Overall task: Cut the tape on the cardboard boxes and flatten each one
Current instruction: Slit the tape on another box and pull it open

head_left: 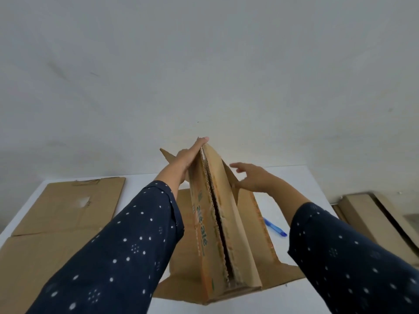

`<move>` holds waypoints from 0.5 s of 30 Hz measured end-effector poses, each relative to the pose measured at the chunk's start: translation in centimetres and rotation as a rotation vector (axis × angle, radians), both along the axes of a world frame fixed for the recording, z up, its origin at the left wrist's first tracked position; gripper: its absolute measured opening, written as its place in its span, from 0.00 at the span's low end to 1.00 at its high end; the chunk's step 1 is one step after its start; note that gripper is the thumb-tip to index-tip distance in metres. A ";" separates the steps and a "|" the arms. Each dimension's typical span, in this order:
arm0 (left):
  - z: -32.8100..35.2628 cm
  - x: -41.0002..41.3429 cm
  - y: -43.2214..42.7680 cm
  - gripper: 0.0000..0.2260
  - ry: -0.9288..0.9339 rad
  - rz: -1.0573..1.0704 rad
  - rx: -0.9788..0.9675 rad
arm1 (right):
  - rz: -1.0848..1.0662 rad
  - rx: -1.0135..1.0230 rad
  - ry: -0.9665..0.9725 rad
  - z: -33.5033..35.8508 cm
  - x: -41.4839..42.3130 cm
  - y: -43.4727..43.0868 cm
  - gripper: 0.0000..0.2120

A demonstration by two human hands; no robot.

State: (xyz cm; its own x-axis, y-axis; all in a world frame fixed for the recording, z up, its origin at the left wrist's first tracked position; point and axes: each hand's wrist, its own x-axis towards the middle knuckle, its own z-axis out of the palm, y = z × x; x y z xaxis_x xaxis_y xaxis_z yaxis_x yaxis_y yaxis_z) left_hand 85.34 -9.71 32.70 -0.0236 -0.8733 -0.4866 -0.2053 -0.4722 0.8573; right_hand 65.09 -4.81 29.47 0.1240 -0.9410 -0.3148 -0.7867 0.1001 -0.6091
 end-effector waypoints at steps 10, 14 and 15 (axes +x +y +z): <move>-1.7 5.2 2.0 0.52 0.167 -0.002 0.188 | 0.219 -0.029 0.281 -0.7 -3.2 -3.4 0.27; -4.9 5.4 4.3 0.48 0.014 0.030 0.211 | 0.369 0.035 0.345 -1.4 -2.8 -1.9 0.22; -6.3 5.0 4.6 0.50 -0.091 0.018 0.219 | 0.388 0.037 0.356 -2.1 -2.4 -1.5 0.22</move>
State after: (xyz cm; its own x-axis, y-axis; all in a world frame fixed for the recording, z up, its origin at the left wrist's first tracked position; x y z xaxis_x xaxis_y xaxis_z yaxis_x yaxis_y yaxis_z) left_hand 90.38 -5.08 26.42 0.0441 -0.7464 -0.6640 -0.2667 -0.6494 0.7122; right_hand 62.65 -6.27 27.41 0.3410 -0.8346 -0.4327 -0.9276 -0.2239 -0.2991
